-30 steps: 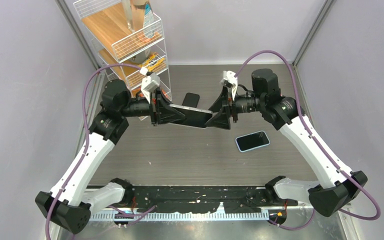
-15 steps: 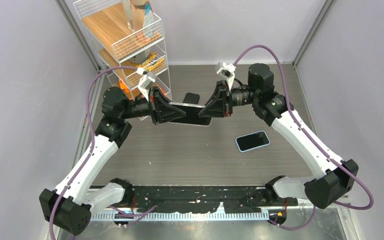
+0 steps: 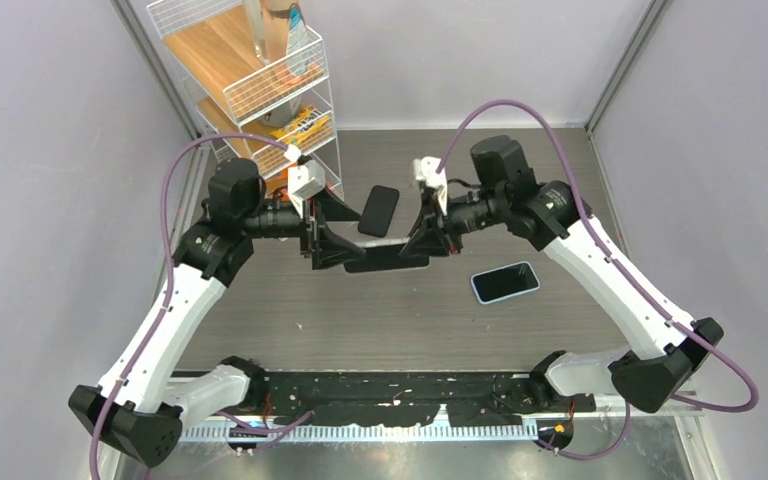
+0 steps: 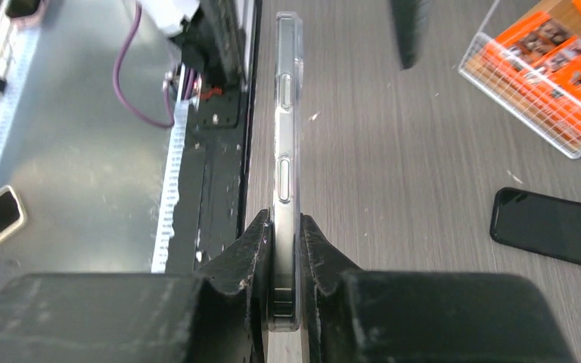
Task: Take the phone out of the phone case
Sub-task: Remove the phone case from the phone.
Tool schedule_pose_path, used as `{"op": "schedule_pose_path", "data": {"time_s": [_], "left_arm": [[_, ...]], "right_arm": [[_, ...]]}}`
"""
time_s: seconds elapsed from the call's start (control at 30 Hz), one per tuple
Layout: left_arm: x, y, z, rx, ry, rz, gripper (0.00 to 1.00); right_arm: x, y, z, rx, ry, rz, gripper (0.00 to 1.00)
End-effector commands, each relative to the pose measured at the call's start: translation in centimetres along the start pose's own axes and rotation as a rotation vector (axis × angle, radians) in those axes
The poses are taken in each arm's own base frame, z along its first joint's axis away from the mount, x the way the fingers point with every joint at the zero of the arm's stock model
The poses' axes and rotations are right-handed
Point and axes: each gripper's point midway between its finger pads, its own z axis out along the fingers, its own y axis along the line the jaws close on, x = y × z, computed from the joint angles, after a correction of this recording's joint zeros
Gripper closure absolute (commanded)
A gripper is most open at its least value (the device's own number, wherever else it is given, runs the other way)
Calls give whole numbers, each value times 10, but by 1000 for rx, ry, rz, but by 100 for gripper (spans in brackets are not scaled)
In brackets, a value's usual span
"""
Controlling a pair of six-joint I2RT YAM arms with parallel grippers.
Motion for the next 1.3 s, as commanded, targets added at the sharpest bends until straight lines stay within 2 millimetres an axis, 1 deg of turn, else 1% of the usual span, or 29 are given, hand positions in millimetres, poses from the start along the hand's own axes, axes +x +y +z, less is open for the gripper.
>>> {"op": "schedule_pose_path", "data": {"time_s": [0.0,0.1,0.3,0.43,0.5,0.6,0.8,0.87,0.93,0.97,1.0,1.03,1.07,1.1,1.17,1.2,1.23,1.27], "left_arm": [[20,-7,-6,30,167,138,18],[30,-11,2,60,239,169,17],[55,-18,18,115,333,153,21],[65,-21,25,139,362,136,24],[68,-21,29,140,368,130,28],[71,-19,33,141,380,121,37],[82,-18,37,153,408,103,60],[84,-18,38,160,417,97,72],[85,-19,38,164,424,94,88],[85,-18,37,159,428,94,98],[87,-17,37,154,431,94,100],[87,-17,36,148,430,101,100],[87,-18,35,146,425,110,100],[86,-17,34,138,412,127,100],[85,-18,32,127,388,156,100],[83,-18,31,121,374,169,100],[82,-17,30,113,360,179,100],[80,-17,30,105,344,187,100]], "right_arm": [[7,13,1,13,91,-153,95],[5,13,3,17,104,-167,95],[-1,16,4,24,107,-186,95],[-1,14,3,45,106,-188,94],[0,13,3,54,108,-184,95],[1,14,3,56,103,-181,94],[0,15,2,57,95,-178,95],[-1,16,2,57,91,-177,95],[-2,15,2,59,89,-175,94],[-2,15,2,57,87,-172,94],[-3,15,2,59,86,-170,94],[-4,15,2,61,83,-164,92],[-5,14,1,64,79,-158,82],[-7,11,-1,74,72,-142,68],[-10,11,-3,73,52,-116,56],[-13,10,-6,72,35,-107,45],[-14,6,-9,82,20,-85,39],[-17,10,-11,68,-1,-63,37]]}}
